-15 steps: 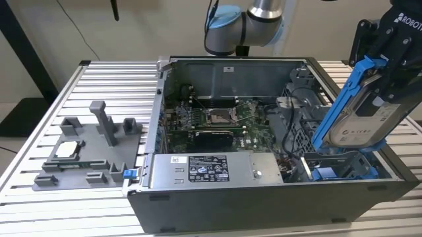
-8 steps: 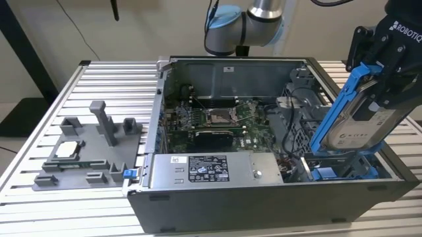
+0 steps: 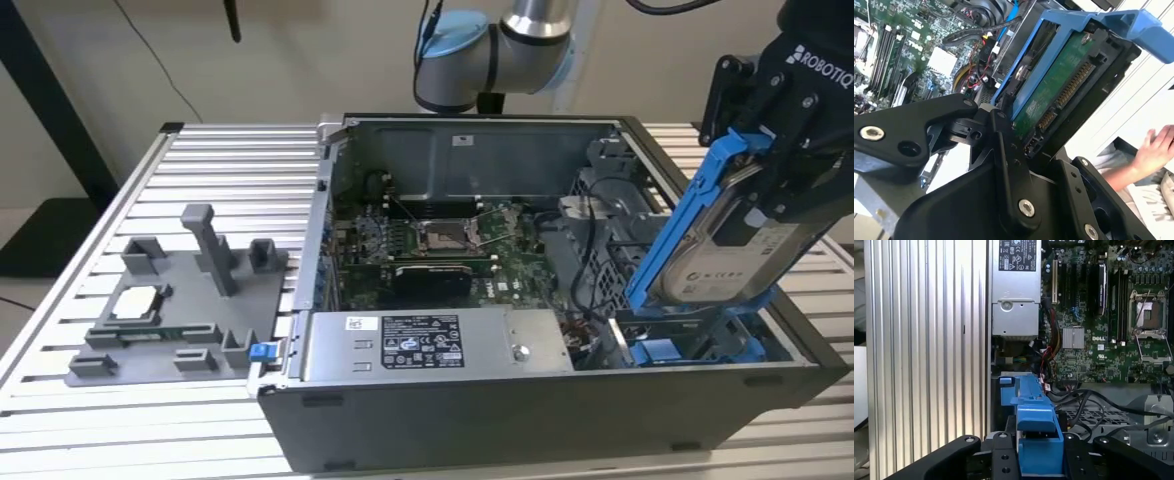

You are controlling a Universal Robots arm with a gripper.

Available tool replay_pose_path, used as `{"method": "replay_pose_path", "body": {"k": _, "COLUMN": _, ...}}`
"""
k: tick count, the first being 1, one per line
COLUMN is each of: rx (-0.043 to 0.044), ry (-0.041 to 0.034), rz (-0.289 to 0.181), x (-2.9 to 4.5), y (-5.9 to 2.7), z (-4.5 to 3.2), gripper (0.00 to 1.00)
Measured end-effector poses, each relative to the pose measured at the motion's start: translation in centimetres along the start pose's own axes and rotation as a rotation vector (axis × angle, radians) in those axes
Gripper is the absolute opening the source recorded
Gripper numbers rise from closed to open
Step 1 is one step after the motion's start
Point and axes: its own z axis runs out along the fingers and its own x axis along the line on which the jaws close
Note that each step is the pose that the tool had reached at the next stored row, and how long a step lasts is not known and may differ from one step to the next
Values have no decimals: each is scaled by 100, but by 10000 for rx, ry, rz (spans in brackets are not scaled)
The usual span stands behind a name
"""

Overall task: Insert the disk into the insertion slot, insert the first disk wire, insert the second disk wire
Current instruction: 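Insert the disk into the insertion slot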

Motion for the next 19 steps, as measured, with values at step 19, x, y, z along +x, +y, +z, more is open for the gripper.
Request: {"method": "replay_pose_path", "body": {"k": 19, "rx": -2, "ry": -98, "rz": -3, "x": -1, "y": -38, "z": 169, "gripper": 0}}
